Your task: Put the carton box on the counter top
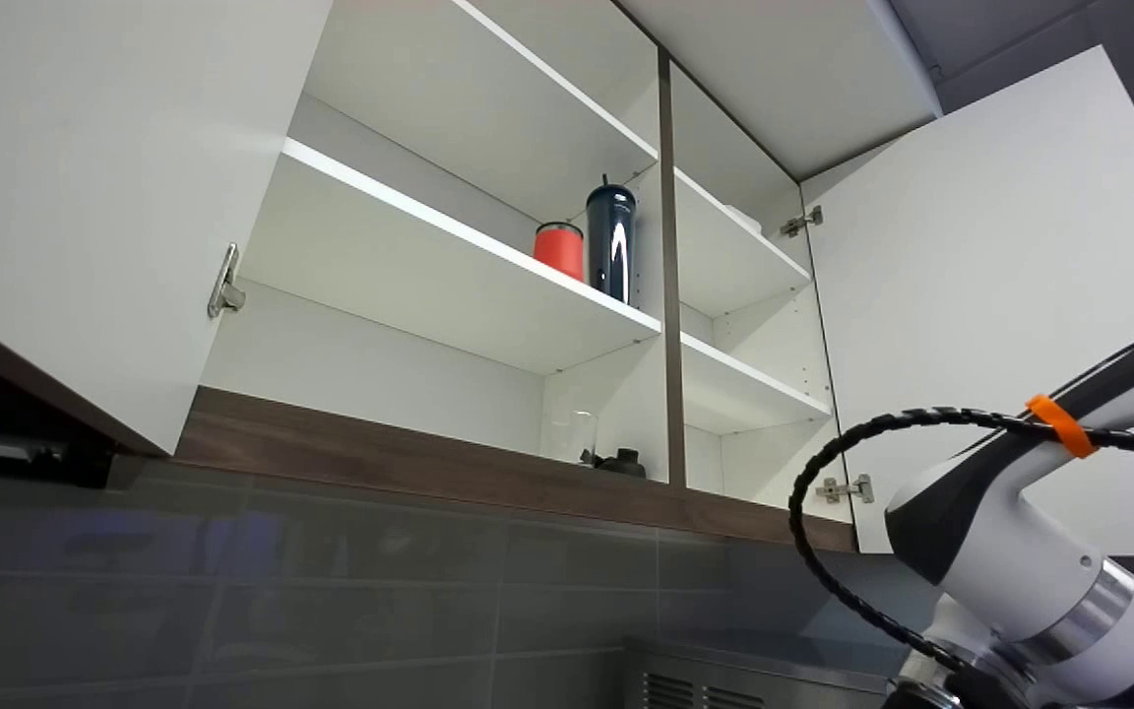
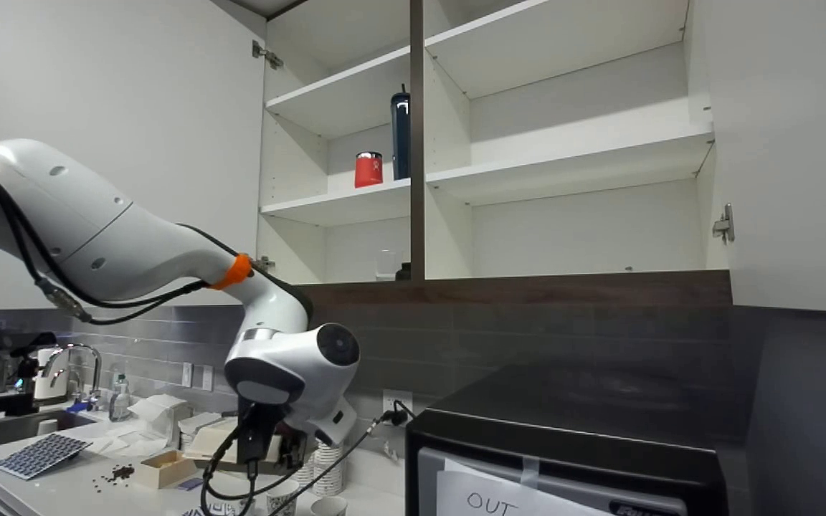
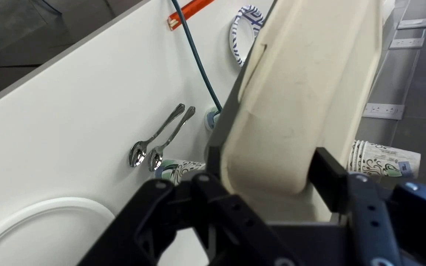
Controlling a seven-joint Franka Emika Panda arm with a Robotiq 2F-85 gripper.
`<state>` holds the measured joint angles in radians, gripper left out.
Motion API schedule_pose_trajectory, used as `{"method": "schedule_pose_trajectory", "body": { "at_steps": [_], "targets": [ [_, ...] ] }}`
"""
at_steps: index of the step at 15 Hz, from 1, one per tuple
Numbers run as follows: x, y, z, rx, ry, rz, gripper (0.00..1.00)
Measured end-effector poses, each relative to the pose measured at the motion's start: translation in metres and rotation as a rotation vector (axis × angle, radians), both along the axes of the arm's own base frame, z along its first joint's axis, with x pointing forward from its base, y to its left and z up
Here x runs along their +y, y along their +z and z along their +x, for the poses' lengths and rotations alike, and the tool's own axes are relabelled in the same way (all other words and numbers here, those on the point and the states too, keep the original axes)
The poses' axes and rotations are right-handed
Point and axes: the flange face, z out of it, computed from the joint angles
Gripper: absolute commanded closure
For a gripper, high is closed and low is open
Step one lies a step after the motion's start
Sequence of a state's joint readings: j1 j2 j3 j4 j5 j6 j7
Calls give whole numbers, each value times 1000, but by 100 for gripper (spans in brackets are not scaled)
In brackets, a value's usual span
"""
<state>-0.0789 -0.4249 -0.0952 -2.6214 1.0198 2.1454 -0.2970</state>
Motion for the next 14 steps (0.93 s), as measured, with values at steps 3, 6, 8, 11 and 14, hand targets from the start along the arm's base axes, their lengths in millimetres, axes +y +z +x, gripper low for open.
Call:
{"method": "schedule_pose_trajectory", "body": {
  "at_steps": [3,6,8,11,14],
  "targets": [
    [-4,-26,-9,-34,-67,26,62],
    [-3,-51,-13,-46,-140,11,62],
    [1,-67,-14,-41,-179,-21,37],
    [6,-82,-14,-22,-190,-44,37],
    [6,-83,-14,-21,-190,-45,62]
  ]
}}
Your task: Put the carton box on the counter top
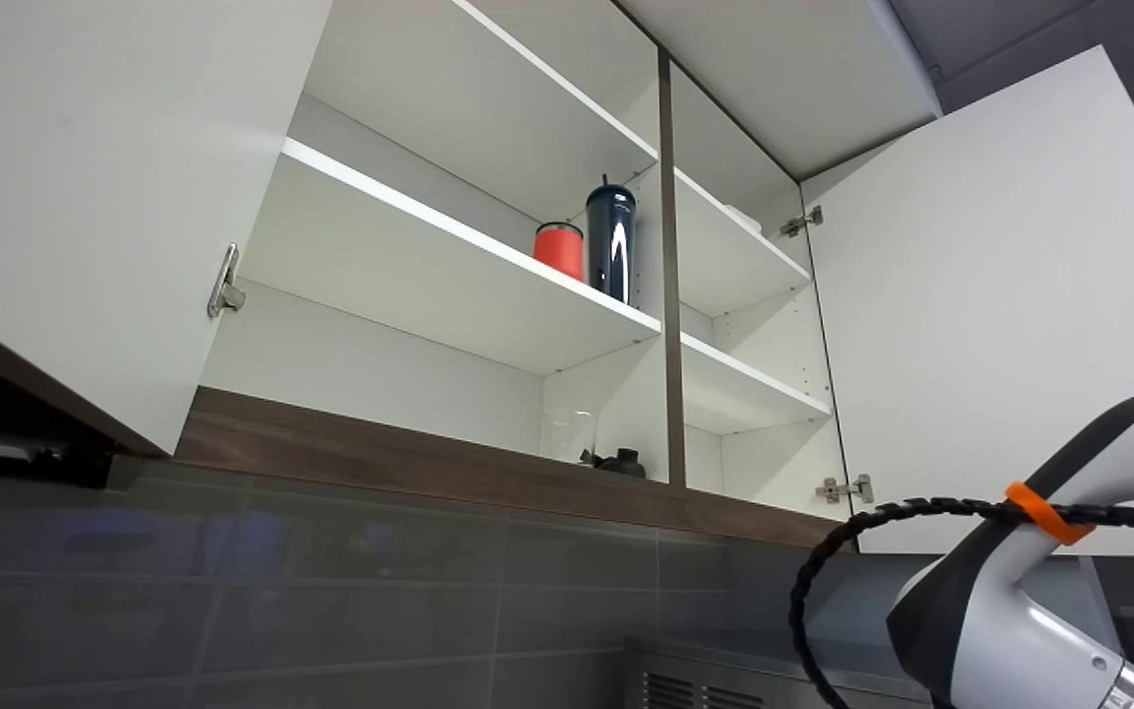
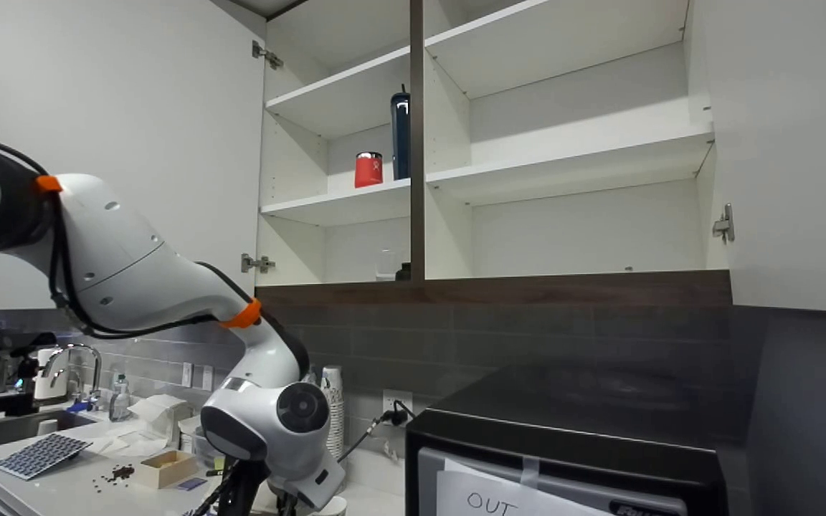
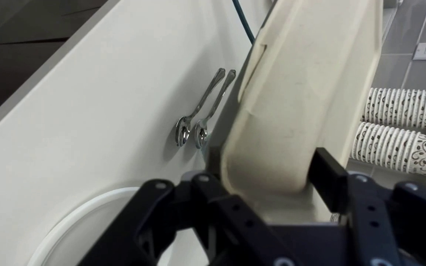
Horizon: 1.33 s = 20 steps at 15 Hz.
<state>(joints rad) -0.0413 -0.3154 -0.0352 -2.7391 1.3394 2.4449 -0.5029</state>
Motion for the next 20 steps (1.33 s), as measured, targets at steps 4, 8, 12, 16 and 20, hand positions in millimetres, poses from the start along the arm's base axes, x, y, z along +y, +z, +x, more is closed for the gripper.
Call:
{"method": "schedule_pose_trajectory", "body": {
  "at_steps": [4,8,12,16,20],
  "targets": [
    [-1,-5,0,14,-3,1,62],
    [-9,-42,-4,89,-1,-4,62],
    [-18,-82,-9,161,7,-10,62],
    [-18,-116,-9,207,15,-4,62],
    [-15,-139,-4,215,5,22,62]
  ]
}}
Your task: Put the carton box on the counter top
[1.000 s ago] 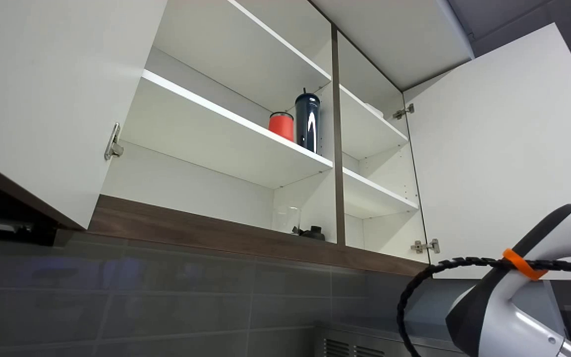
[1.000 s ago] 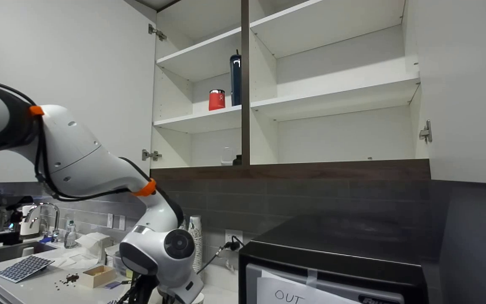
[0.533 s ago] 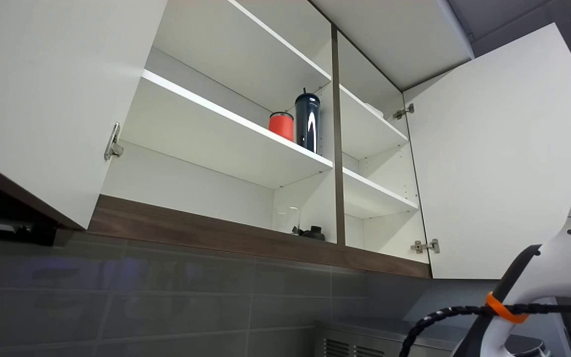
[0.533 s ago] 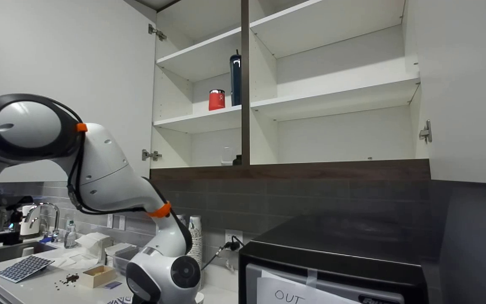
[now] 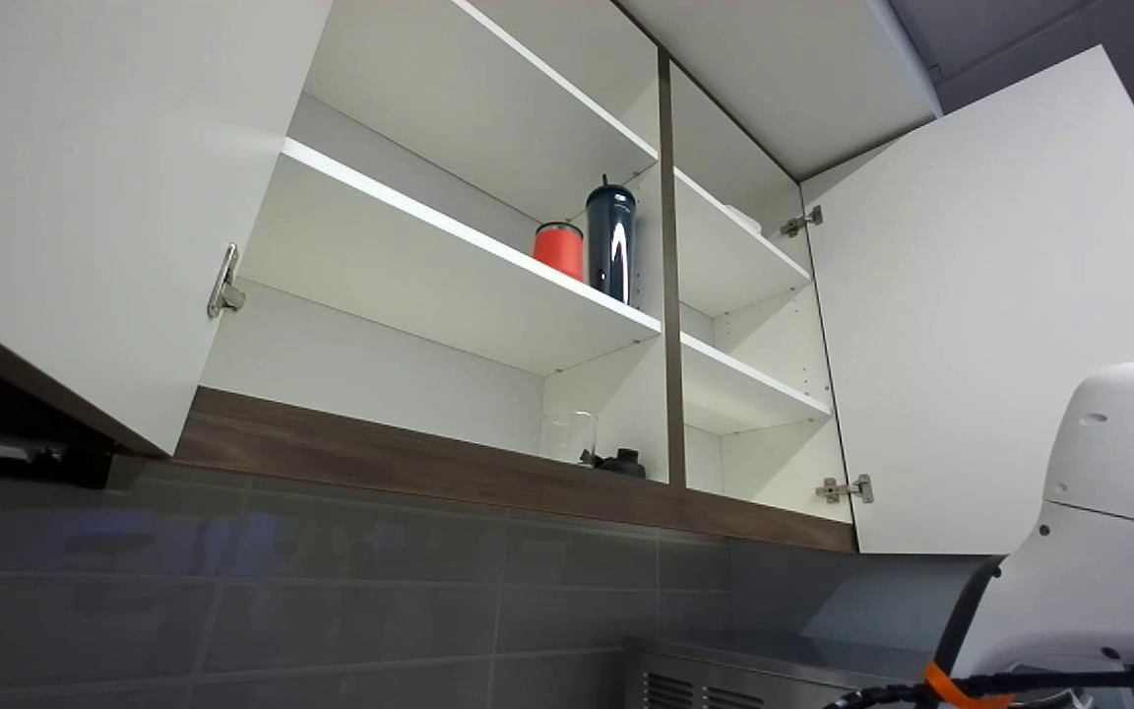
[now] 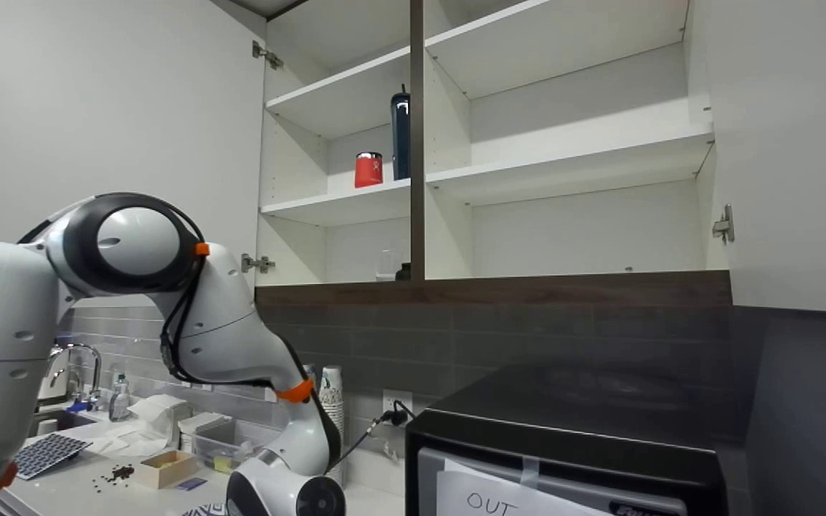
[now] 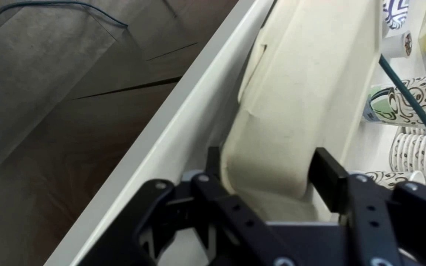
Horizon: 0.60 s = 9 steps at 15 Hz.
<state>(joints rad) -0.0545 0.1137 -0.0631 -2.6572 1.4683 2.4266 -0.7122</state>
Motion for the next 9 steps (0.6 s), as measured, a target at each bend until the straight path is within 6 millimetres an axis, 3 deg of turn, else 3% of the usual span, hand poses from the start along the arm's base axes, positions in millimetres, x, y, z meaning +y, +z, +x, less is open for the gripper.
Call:
{"method": "schedule_pose_trajectory", "body": {
  "at_steps": [8,9],
  "targets": [
    [5,-21,16,-17,-11,10,62],
    [5,-21,18,-21,-13,11,12]
  ]
}}
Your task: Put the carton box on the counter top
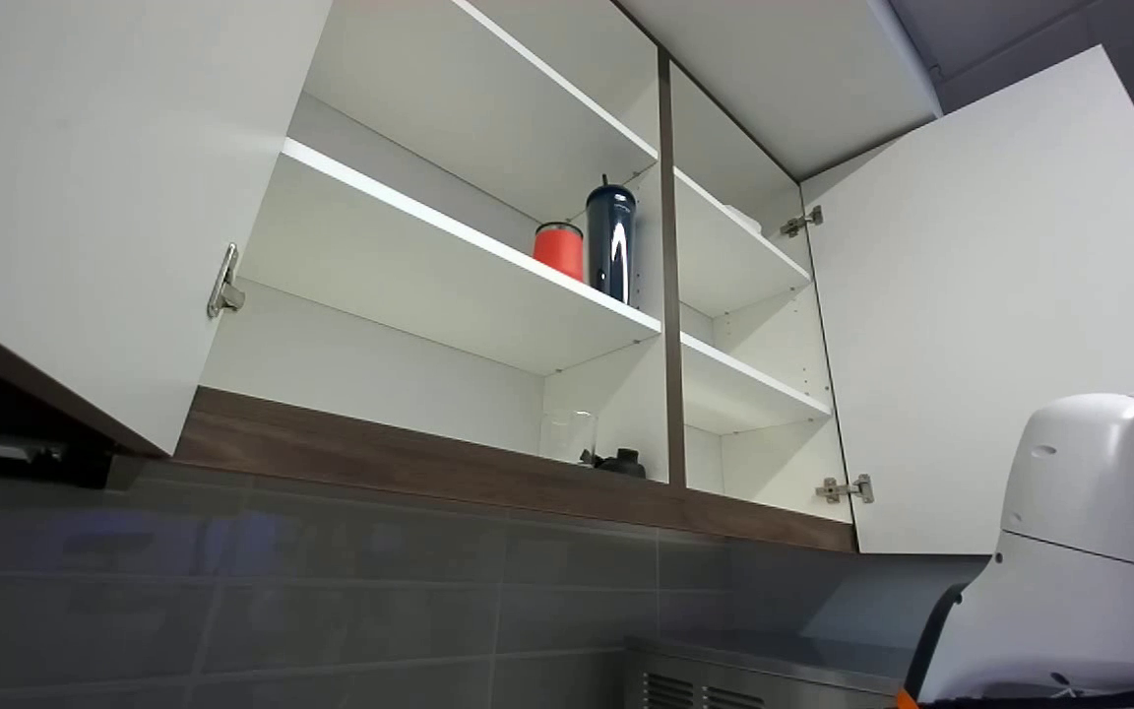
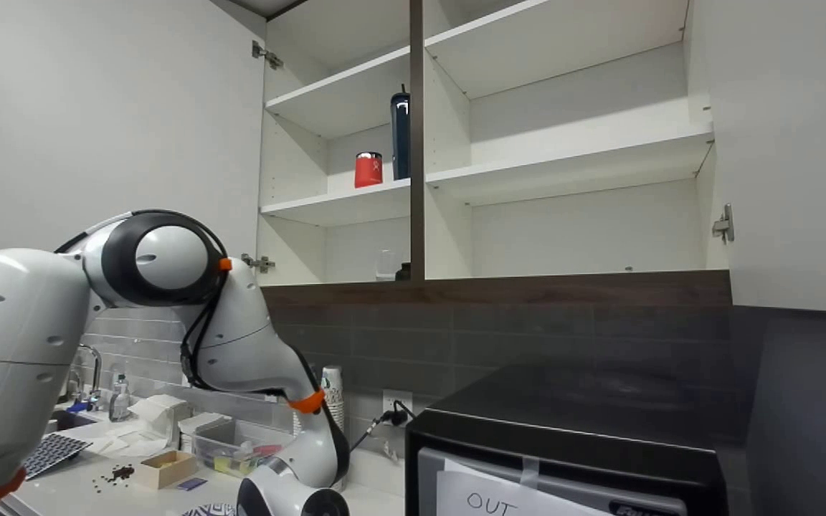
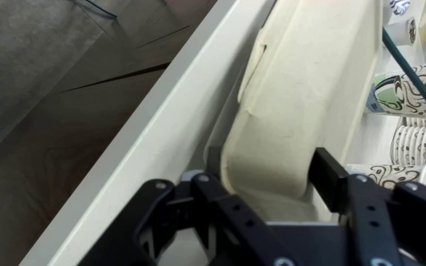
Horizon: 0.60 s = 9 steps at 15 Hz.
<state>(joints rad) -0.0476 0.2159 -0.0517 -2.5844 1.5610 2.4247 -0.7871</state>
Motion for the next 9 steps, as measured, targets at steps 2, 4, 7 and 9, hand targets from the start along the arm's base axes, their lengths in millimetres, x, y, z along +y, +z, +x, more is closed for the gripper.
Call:
{"method": "schedule_pose_trajectory", "body": {
  "at_steps": [2,4,7,9],
  "targets": [
    [1,-1,3,-4,-2,1,5],
    [1,-3,5,-3,-3,2,0],
    [2,-4,6,-4,-5,3,0],
    [2,-4,6,-5,-5,3,0]
  ]
}}
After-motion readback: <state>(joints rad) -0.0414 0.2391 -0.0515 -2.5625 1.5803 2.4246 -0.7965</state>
